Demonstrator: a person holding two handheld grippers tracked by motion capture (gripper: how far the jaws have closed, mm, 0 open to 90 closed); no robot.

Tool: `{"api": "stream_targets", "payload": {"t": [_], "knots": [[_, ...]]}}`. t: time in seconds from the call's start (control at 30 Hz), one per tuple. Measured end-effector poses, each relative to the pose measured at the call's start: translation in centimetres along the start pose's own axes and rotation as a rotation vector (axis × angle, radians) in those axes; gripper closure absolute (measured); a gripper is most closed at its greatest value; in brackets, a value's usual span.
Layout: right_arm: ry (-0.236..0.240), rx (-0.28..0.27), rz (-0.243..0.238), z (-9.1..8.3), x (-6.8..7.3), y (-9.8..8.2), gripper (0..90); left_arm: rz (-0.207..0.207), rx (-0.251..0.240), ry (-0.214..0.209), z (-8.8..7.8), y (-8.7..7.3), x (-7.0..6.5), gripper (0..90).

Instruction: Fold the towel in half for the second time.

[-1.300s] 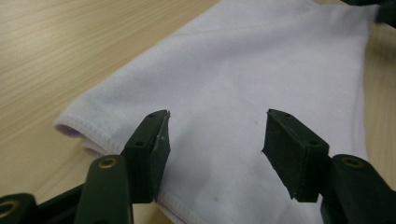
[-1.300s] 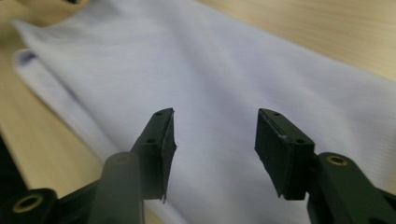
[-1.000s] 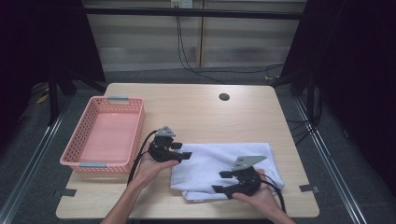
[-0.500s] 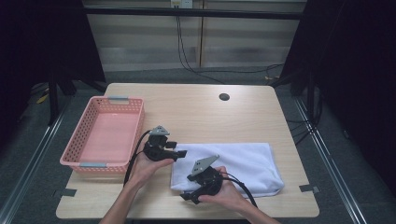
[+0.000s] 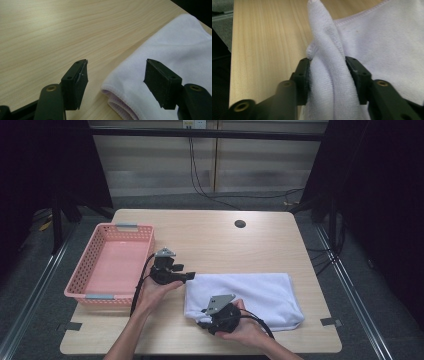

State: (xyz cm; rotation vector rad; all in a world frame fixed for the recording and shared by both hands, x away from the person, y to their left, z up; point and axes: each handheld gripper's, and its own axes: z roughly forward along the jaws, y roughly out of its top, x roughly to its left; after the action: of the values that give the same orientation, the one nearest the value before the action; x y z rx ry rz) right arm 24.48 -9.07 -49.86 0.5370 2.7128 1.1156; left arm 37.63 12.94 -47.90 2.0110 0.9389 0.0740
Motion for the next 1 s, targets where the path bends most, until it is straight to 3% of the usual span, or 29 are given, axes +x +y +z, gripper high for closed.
{"api": "stream_targets", "payload": {"t": [0.1,0.2,0.3,0.37,0.43,0.5,0.63,0.7,0.83,1.0], "knots": [[-0.010,0.000,-0.002,0.0,-0.2,0.0,67.8,0.005,0.040,0.017,0.6,-0.3,0.2,33.9],[-0.003,0.003,0.029,-0.1,-0.7,0.0,73.9,0.002,0.052,0.015,0.9,-0.4,0.3,32.5],[0.017,0.001,0.099,-0.1,-1.1,0.1,75.3,0.002,0.054,0.016,1.3,-0.5,0.3,31.6],[0.053,-0.004,0.174,-0.1,-1.7,0.1,76.0,0.012,0.066,0.011,1.6,-0.6,0.3,31.1],[0.082,-0.016,0.214,-0.2,-2.2,0.0,76.7,0.004,0.064,-0.021,2.1,-0.8,0.1,31.1],[0.096,-0.020,0.235,-0.3,-2.3,0.0,76.8,0.021,0.078,-0.015,2.5,-0.9,-0.2,30.9],[0.096,-0.041,0.230,-0.8,-2.5,0.3,77.1,0.023,0.085,-0.015,2.7,-0.9,-0.3,32.9],[0.092,-0.052,0.225,-1.1,-2.4,0.4,77.0,0.017,0.093,-0.033,2.8,-1.0,-0.3,36.2],[0.091,-0.050,0.221,-1.4,-2.2,0.4,77.0,0.043,0.092,-0.049,3.1,-1.1,-0.7,43.7],[0.090,-0.045,0.208,-1.4,-1.7,0.2,76.8,0.071,0.104,-0.101,3.1,-1.1,-1.1,73.5]]}}
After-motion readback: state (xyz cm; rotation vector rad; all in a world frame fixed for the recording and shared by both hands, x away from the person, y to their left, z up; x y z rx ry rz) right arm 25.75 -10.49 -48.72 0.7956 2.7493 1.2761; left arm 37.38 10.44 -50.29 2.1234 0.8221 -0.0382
